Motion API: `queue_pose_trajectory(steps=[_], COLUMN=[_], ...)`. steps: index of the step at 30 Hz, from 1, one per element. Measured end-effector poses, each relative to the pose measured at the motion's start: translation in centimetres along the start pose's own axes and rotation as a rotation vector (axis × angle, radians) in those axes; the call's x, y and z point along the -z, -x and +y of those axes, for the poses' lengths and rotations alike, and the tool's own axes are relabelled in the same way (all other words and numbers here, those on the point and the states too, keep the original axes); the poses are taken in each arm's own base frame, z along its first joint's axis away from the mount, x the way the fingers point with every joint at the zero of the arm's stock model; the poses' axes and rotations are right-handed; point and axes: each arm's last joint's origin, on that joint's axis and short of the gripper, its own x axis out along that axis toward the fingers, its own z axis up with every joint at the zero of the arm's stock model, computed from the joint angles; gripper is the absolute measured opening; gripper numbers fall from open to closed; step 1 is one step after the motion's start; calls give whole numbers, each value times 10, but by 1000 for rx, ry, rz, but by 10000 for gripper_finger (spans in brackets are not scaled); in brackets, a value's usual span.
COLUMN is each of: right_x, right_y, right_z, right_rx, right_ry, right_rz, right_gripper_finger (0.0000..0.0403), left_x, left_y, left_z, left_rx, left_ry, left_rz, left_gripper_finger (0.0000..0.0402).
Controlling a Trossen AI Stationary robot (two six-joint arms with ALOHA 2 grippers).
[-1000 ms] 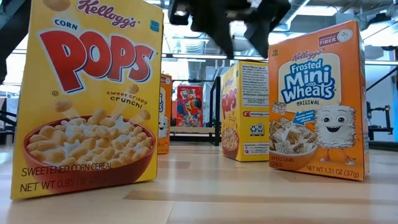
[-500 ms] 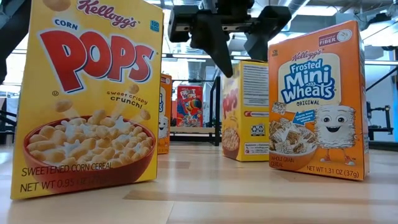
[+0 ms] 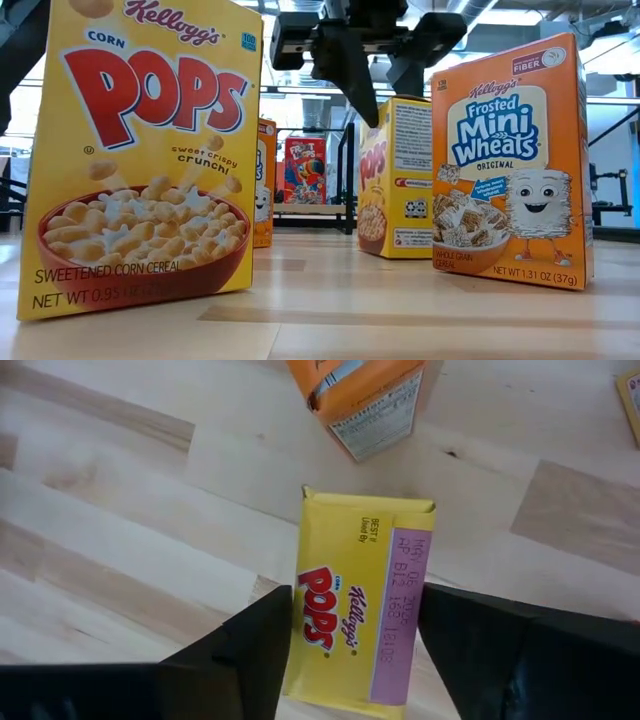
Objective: Stack cereal on shelf
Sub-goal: Put the top yellow cereal box on the shelf aligned with the other yellow cereal box
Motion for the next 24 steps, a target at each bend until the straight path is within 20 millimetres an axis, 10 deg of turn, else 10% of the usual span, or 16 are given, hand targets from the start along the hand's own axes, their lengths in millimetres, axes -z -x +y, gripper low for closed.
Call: queue_pose_trajectory(steps=[15,24], right_x=[0,0], right_y=[0,0], right_z=[0,0], right_rx=[-1,-2], right_ry=[-1,-1], right_rz=[-1,-1], right_gripper_finger=[232,232], left_x=[-1,3], left_y=[6,60], left_z=[2,20], left_rx=[-53,-128], left_ry=[126,511], left_rz=[77,37], left_gripper_finger=[156,156])
